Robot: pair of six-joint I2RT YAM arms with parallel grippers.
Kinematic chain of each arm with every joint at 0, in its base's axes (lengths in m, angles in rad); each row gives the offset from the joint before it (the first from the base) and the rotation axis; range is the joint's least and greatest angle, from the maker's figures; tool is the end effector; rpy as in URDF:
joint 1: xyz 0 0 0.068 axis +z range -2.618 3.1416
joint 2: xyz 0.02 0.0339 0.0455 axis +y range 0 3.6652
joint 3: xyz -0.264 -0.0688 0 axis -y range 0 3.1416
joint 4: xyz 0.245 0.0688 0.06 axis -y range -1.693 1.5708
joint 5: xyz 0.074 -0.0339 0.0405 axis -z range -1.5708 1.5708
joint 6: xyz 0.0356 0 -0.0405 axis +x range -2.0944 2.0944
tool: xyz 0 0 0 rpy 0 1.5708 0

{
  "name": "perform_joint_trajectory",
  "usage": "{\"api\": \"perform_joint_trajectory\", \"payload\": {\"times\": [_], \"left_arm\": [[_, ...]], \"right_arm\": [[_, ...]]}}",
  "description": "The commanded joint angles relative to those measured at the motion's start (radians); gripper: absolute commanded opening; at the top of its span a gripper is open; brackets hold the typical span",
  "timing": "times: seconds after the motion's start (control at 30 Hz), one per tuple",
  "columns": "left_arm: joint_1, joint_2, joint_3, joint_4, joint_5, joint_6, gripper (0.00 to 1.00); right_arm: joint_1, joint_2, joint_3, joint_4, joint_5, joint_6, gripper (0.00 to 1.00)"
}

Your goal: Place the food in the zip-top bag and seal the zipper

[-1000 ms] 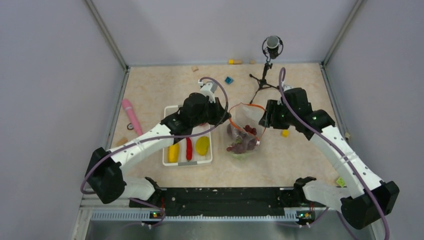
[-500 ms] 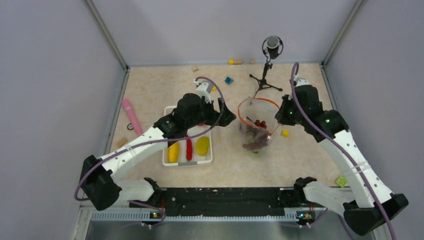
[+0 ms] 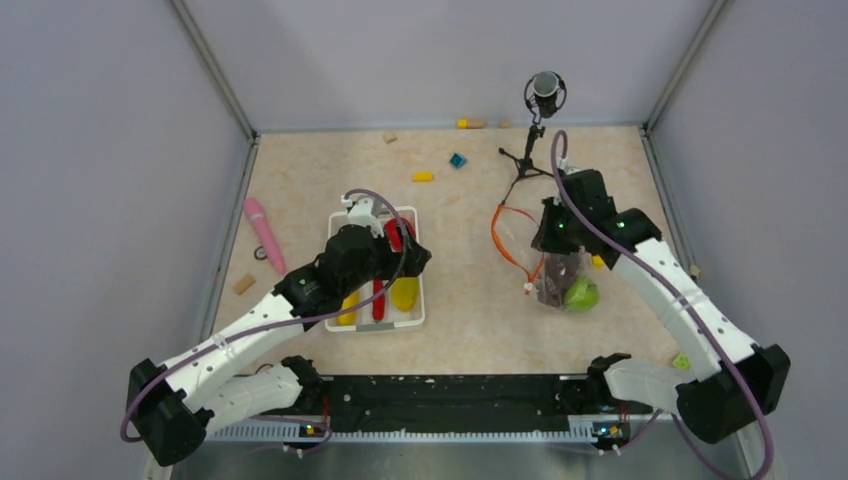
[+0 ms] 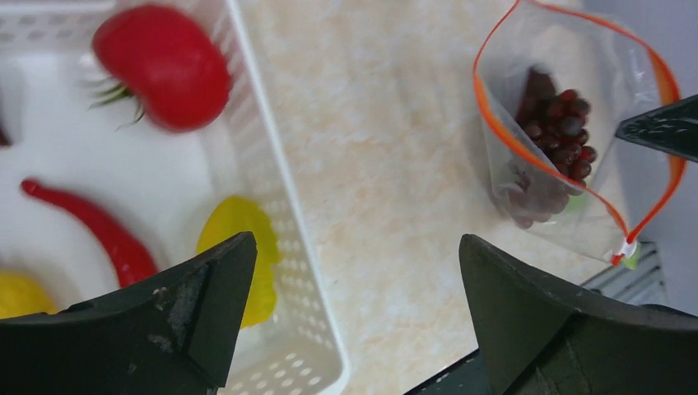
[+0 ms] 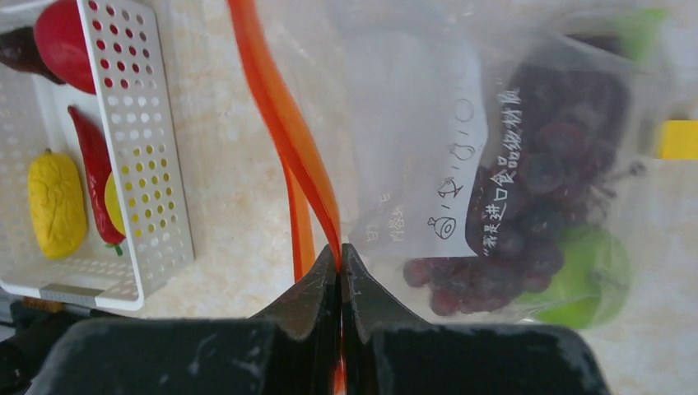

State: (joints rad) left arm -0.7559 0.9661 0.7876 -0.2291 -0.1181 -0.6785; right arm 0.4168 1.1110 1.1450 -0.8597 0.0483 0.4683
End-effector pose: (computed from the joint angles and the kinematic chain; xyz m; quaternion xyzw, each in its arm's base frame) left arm 0.1645 -0.1493 0.3029 -0.0001 0.8348 -0.3233 0.4457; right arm 0.2018 0.0875 0.3378 0.0328 0.9306 0.1355 0.3385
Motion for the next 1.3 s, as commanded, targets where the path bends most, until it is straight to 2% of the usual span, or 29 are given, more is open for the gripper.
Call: {"api": "perform_joint_trajectory", "payload": {"times": [0.0, 0.2, 0.33, 0.43, 0.6, 0.8, 1.07, 1.27], "left_arm": [[-0.001, -0.029, -0.051, -0.110, -0.119, -0.069, 0.98], [0.003, -0.003, -0.104, -0.163, -0.182, -0.111, 0.98], [0.011, 0.043, -0.145, -0.154, -0.158, -0.143, 0.97], [0.021, 0.085, -0.171, -0.084, -0.092, -0.143, 0.94], [0.041, 0.184, -0.165, -0.032, -0.041, -0.147, 0.84], [0.061, 0.288, -0.159, 0.000, 0.002, -0.140, 0.79], [0.069, 0.360, -0.145, -0.005, -0.006, -0.140, 0.73], [0.074, 0.361, -0.135, 0.011, -0.040, -0.130, 0.73]], "right_arm": [[0.004, 0.093, -0.036, 0.192, -0.196, 0.043, 0.00], [0.004, 0.071, -0.059, 0.304, -0.209, 0.107, 0.00], [0.004, 0.006, -0.113, 0.359, -0.199, 0.106, 0.00], [0.004, -0.031, -0.164, 0.391, -0.196, 0.084, 0.00], [0.003, -0.061, -0.223, 0.405, -0.208, 0.054, 0.00], [0.003, -0.091, -0.235, 0.410, -0.201, 0.044, 0.00], [0.002, -0.098, -0.247, 0.424, -0.207, 0.041, 0.00], [0.003, -0.103, -0.262, 0.437, -0.223, 0.038, 0.00]]}}
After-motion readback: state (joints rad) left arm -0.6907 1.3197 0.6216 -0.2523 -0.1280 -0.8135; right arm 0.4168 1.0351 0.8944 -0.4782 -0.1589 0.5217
